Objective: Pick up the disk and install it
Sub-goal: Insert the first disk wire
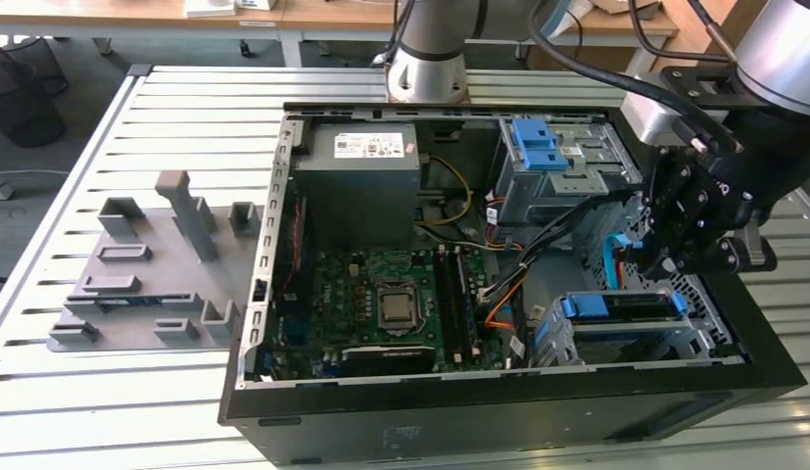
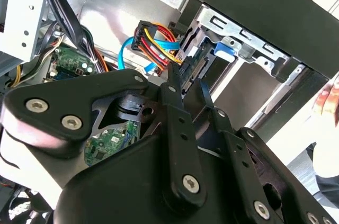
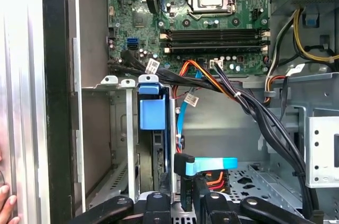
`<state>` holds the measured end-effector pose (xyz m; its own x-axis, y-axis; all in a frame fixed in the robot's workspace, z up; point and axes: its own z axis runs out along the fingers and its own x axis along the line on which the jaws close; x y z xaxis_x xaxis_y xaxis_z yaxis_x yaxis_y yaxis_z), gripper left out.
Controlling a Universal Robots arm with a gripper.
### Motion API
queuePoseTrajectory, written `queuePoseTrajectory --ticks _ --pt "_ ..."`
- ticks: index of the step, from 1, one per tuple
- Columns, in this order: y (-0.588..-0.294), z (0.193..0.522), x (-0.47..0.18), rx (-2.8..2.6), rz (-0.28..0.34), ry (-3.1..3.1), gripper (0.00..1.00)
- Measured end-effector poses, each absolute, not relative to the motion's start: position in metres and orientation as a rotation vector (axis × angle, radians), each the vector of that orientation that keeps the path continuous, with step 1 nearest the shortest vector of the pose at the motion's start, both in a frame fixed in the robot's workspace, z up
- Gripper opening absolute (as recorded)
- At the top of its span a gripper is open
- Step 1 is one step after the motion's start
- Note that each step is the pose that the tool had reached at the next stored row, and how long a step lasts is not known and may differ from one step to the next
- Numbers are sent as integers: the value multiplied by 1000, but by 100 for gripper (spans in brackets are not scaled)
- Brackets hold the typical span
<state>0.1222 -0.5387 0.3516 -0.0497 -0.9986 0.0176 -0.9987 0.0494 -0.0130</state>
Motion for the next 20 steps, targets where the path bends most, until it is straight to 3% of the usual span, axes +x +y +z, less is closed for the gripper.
queuePoseTrajectory --ticks 4,20 --pt "-539 351 122 2163 34 -2273 17" --pt "-556 342 122 2126 29 -2303 16"
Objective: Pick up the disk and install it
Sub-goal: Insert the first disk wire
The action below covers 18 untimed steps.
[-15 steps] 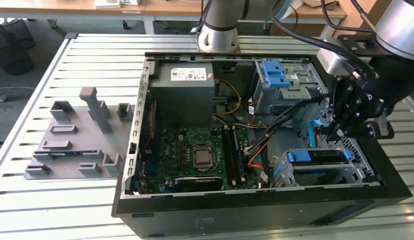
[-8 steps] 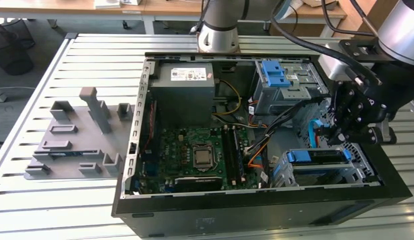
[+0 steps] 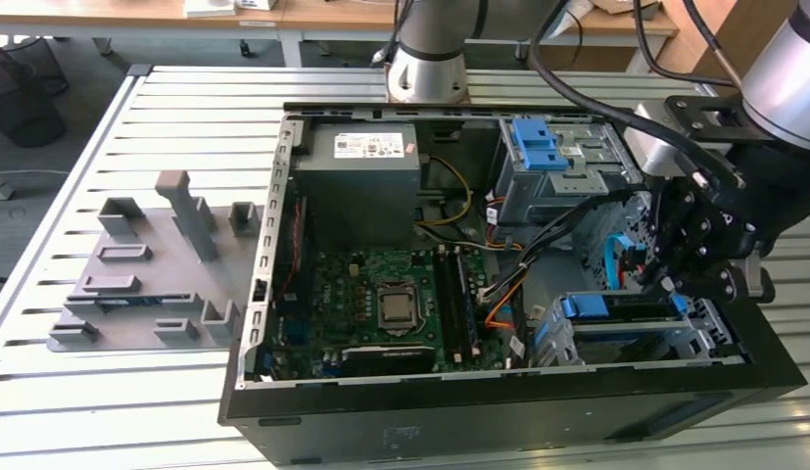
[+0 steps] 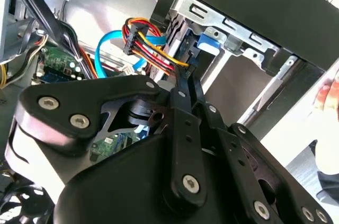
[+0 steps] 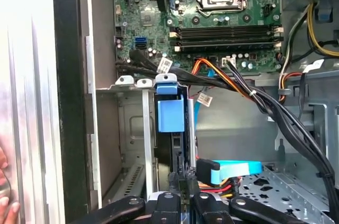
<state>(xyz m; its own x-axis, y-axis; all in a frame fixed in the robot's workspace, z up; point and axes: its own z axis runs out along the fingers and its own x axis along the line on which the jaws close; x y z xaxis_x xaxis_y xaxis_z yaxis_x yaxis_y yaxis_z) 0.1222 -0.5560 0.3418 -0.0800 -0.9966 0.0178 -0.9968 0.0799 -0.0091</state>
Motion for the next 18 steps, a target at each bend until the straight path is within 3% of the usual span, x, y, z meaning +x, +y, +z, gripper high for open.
queuePoseTrajectory --ticks 18 --pt "-556 333 122 2118 27 -2309 16"
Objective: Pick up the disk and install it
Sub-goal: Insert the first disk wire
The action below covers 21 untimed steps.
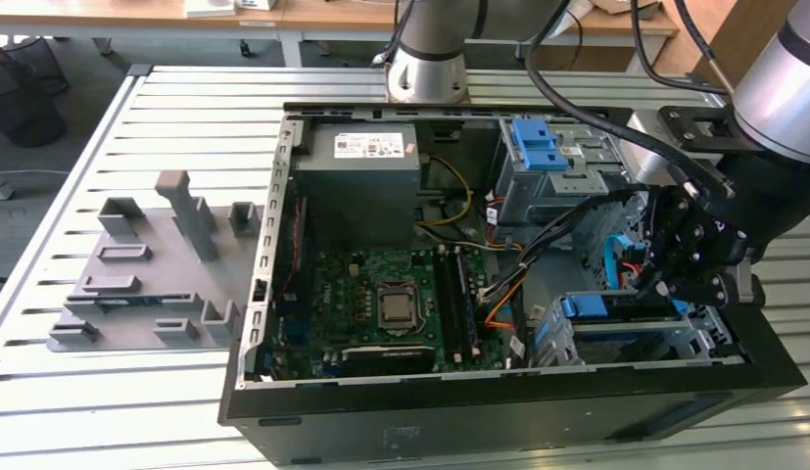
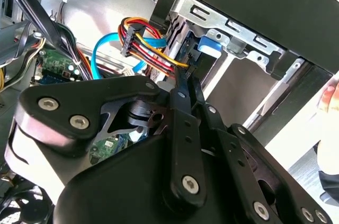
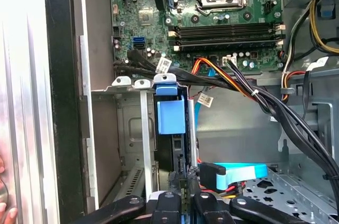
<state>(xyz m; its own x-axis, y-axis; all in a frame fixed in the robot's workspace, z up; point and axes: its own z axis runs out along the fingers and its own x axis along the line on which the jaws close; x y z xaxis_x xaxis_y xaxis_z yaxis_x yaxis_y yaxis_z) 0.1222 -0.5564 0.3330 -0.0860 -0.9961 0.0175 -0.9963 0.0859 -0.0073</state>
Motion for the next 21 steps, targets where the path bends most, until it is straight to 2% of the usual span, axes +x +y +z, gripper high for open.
queuePoseTrajectory --ticks 21 --pt "-555 334 122 2121 13 -2313 16"
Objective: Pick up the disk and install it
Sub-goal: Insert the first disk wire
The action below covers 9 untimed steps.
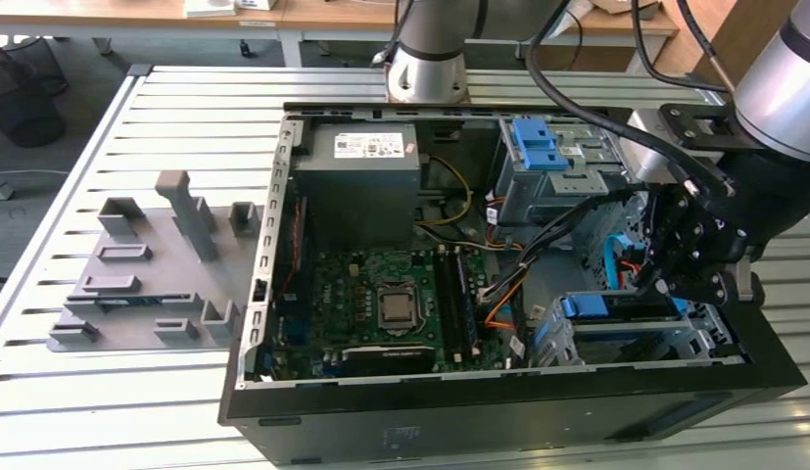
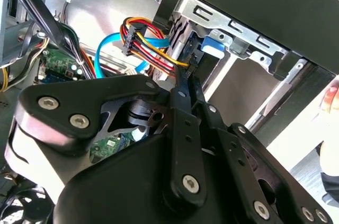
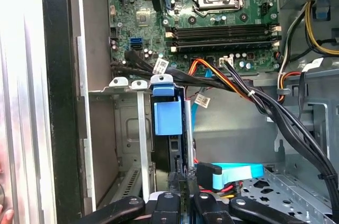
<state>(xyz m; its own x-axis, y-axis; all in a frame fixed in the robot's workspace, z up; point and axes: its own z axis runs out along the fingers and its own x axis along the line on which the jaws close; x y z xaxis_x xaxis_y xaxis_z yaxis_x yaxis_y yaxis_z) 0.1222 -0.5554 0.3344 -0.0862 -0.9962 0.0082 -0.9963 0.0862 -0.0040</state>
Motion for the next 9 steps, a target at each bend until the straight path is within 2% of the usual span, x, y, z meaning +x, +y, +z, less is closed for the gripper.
queuePoseTrajectory --ticks 9 --pt "-555 332 122 2124 12 -2309 16"
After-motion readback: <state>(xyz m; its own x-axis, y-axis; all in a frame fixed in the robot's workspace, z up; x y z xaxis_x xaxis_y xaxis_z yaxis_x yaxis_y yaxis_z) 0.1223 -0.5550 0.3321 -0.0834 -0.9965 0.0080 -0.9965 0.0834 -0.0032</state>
